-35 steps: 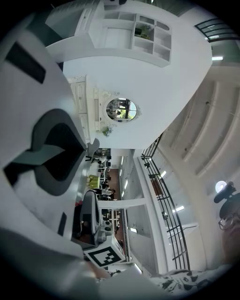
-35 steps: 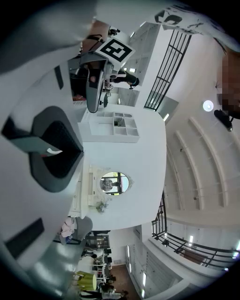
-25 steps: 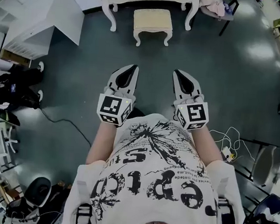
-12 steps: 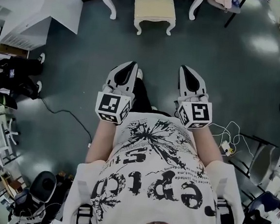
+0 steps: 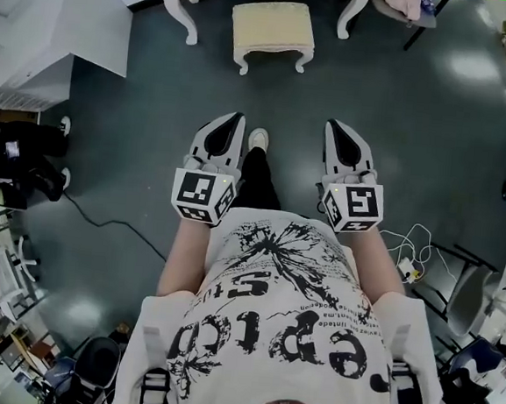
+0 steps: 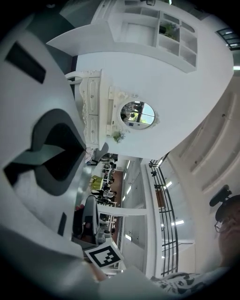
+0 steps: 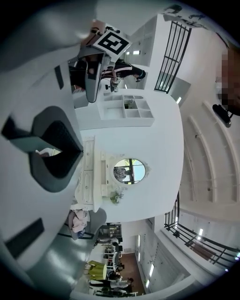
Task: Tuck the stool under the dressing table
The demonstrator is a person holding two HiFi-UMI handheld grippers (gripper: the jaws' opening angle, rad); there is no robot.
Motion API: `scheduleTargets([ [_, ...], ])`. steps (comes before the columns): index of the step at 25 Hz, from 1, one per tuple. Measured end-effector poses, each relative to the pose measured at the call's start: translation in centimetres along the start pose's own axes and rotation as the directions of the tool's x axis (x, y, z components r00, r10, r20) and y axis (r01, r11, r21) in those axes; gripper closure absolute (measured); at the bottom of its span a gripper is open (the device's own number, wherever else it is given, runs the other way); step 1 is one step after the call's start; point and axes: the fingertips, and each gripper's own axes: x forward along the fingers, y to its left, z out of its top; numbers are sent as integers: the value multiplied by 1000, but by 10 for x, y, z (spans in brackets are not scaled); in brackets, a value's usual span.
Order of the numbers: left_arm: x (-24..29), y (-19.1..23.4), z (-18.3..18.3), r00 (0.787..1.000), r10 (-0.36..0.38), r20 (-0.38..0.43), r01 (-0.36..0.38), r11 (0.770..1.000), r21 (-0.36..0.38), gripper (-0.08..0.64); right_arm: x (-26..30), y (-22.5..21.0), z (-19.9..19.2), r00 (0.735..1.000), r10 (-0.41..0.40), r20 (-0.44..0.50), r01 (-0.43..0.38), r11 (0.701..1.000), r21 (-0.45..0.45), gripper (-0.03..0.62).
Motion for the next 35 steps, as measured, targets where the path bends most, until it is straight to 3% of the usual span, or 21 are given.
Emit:
scheduleTargets([
  [11, 175, 138, 32, 998, -28, -52, 26, 998, -49, 543, 206, -65, 20, 994, -44, -102, 40, 998, -48, 575],
  [15, 217, 168, 36, 996, -37, -84, 34, 999, -39, 543, 258, -84, 21, 990, -43, -131, 39, 999, -35, 575],
  [20, 269, 194, 19, 996, -29, -87, 24, 998, -63, 543, 319, -100, 1, 984, 12, -180, -20, 999, -39, 575],
  [27, 355, 217, -52, 989, 30, -145, -48, 992, -118, 543, 399, -141, -75, 964, 84, -251, -68, 995, 70, 575],
  [31, 396, 236, -117, 976, 79, -202, -114, 979, -167, 543, 443, -152, -146, 943, 133, -307, -114, 990, 79, 575],
  [35, 441, 250, -194, 969, 81, -235, -124, 977, -174, 543, 488, -165, -228, 927, 149, -344, -132, 989, 73, 575],
])
